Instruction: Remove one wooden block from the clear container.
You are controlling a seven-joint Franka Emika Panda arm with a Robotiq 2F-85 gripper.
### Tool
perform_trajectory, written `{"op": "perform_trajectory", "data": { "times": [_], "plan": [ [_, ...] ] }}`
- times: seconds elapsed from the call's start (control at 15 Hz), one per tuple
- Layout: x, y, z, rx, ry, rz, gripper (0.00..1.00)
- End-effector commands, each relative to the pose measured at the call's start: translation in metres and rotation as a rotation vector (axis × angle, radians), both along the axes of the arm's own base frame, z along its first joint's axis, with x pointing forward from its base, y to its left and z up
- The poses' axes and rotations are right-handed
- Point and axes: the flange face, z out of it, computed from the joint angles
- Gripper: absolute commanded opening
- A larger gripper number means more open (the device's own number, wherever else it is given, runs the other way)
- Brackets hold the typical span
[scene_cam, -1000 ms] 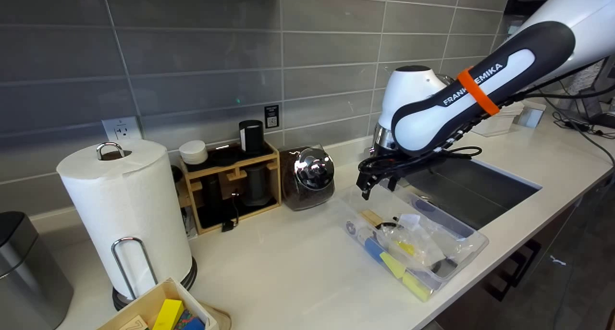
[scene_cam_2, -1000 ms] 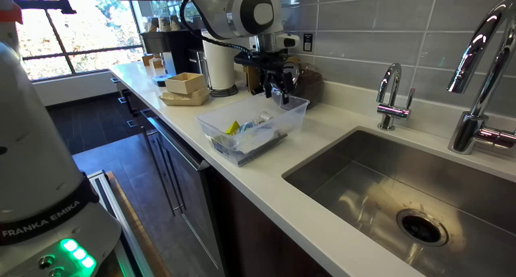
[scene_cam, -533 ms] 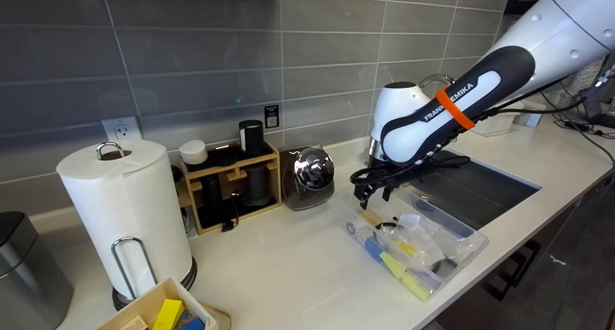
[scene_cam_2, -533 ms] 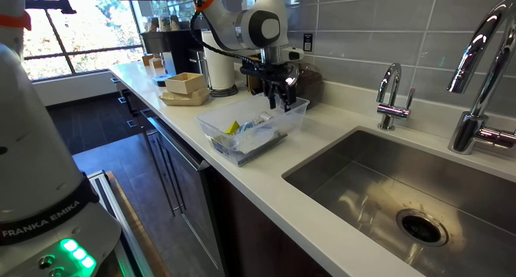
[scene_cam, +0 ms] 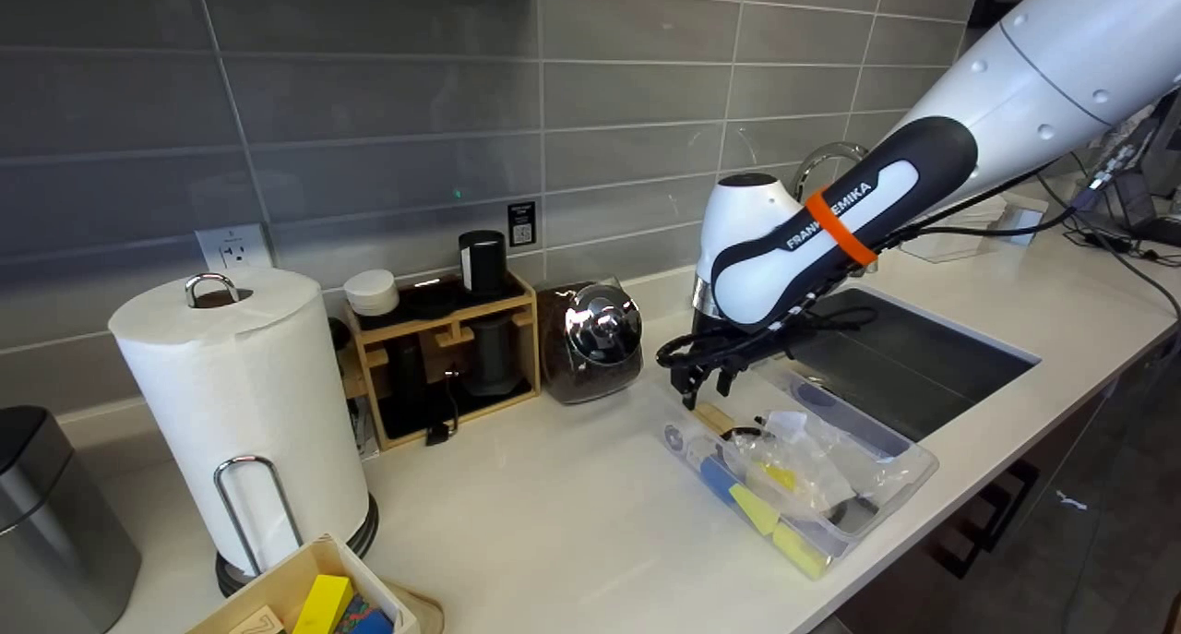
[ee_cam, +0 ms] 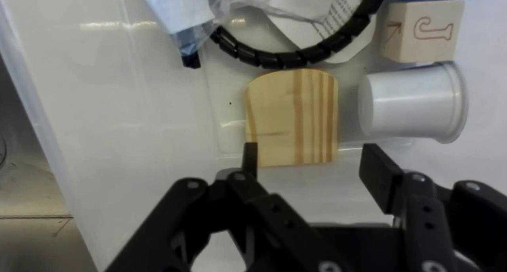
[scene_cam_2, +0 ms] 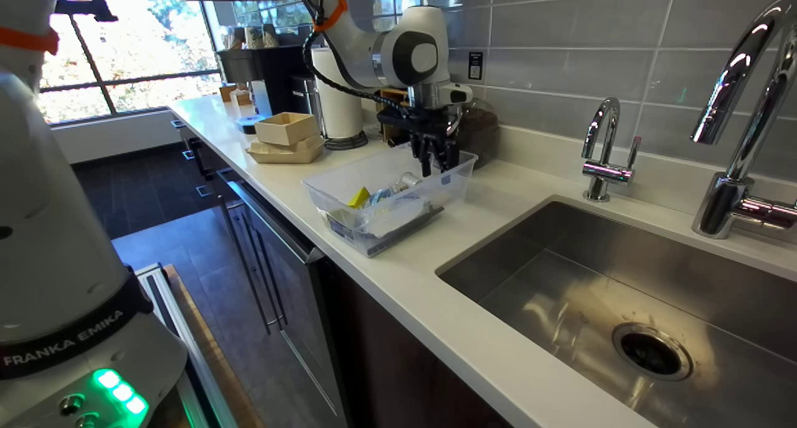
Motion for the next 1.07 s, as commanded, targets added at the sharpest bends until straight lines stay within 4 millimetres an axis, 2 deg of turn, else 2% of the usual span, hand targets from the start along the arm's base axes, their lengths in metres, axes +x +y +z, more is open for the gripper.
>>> {"op": "perform_trajectory", "data": {
  "times": [0.0,0.13,0.2,0.33,1.0],
  "plan": [
    [0.012,0.003,-0.016,0.000,-0.014,0.022,0.83],
    [0.014,0.003,-0.022,-0.003,-0.012,0.030,0.83],
    [0.015,0.003,-0.025,-0.005,-0.009,0.034,0.89],
    [0.017,0.001,-0.030,-0.009,-0.008,0.034,0.86],
    [0.018,-0.016,-0.053,-0.010,0.026,0.068,0.95]
  ]
}}
